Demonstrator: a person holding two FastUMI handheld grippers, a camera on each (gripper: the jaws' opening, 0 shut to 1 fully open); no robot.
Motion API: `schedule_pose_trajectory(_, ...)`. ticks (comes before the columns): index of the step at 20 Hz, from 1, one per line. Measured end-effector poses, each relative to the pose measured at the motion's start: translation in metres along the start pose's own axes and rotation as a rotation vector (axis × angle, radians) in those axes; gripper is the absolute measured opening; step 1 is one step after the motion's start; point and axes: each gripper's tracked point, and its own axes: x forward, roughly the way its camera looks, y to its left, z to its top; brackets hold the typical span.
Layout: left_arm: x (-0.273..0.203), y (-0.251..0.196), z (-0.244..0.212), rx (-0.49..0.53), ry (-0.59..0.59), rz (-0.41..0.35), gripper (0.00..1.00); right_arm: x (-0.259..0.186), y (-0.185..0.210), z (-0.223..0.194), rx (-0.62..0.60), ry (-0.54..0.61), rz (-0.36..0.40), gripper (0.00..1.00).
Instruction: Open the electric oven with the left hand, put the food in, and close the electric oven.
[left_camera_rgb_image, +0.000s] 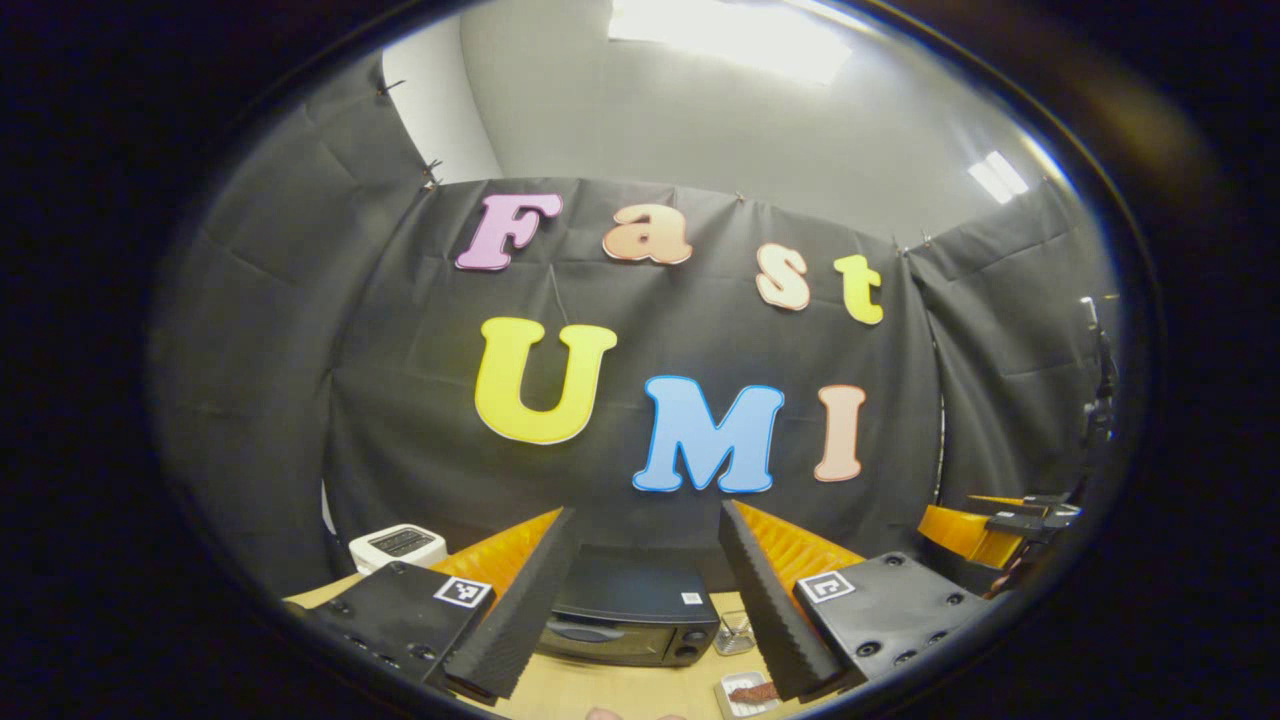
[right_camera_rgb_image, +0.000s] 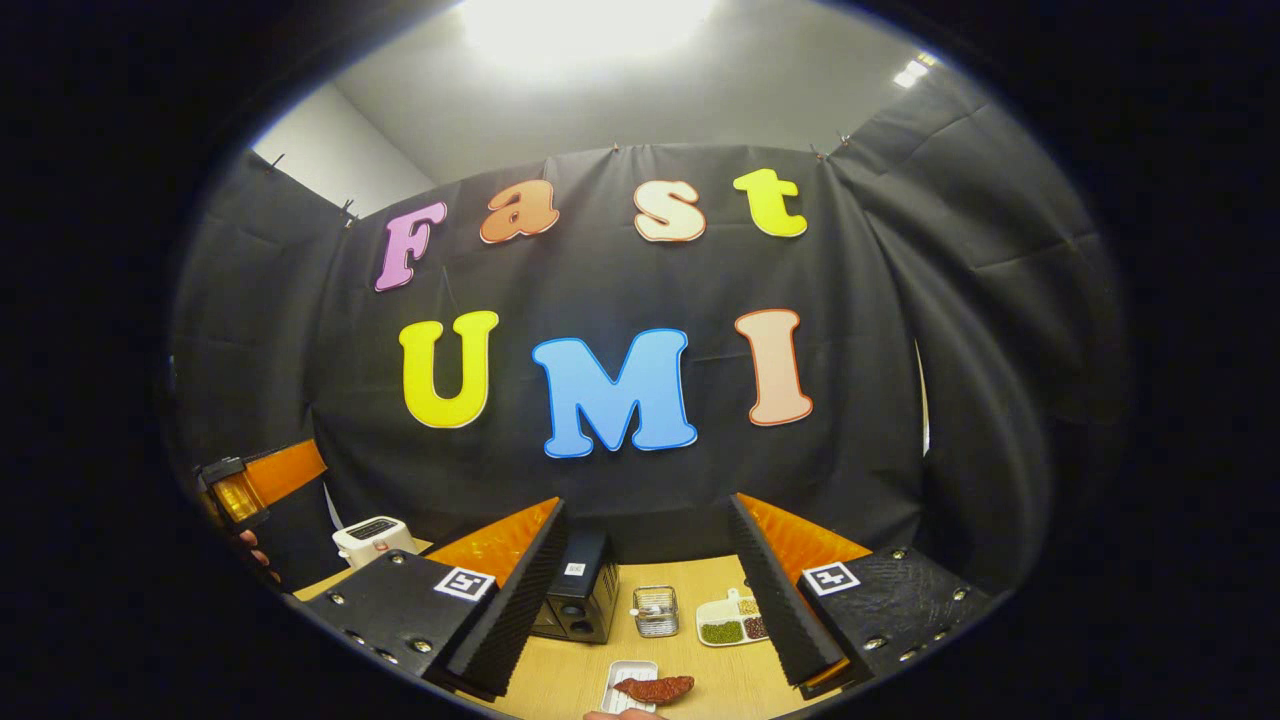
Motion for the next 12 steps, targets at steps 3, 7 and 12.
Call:
schedule_pose_trajectory(3,-0.002,0.004,0.0,-0.018,0.014,-0.029,0.92,-0.005,0.011,0.001,0.003,-0.003,-0.006,0.96)
schedule_pose_trajectory(7,-0.007,0.018,0.01,0.01,0.007,-0.058,0.95,-0.009,0.026,0.007,0.018,-0.011,-0.018,0.96)
schedule_pose_trajectory(12,-0.005,0.035,0.008,-0.002,0.016,-0.048,0.98,-0.014,0.033,0.007,-0.014,-0.024,-0.021,0.96)
